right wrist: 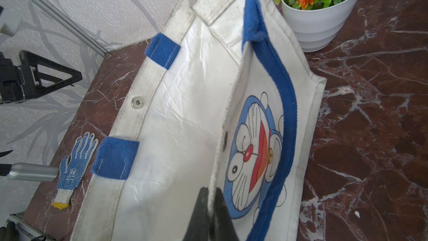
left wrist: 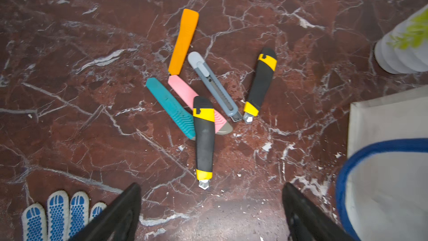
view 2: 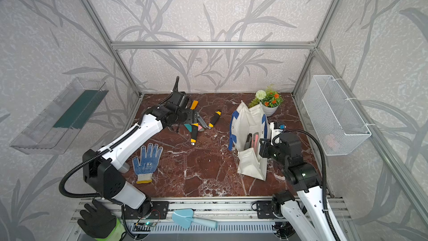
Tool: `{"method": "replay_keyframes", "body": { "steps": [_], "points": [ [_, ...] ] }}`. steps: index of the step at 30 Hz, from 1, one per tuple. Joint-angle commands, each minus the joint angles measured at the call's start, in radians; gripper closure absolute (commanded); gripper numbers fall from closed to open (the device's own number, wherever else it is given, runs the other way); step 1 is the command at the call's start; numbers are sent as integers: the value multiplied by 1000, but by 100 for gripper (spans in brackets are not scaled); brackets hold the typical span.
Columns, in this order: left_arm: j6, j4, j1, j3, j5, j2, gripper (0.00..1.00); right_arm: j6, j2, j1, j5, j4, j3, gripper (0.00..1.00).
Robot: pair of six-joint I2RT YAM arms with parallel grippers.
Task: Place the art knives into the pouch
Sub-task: Place the utility knife in the pouch, then pick up the utility knife at the center of the board.
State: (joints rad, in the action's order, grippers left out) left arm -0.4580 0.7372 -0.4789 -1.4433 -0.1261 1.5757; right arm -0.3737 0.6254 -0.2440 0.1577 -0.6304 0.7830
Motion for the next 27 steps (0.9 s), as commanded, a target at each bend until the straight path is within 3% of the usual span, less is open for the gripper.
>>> {"method": "replay_keyframes", "body": {
  "steps": [1,7,27],
  "points": [
    [-42,-74,41,65,40,-13,16,-5,-14,1,13,20,-14,100],
    [-53,-111,69,81,95,97,25,-5,-28,2,10,16,-28,100],
    [-55,-125,69,-24,103,414,36,9,-38,1,-1,20,-48,100]
  ]
}}
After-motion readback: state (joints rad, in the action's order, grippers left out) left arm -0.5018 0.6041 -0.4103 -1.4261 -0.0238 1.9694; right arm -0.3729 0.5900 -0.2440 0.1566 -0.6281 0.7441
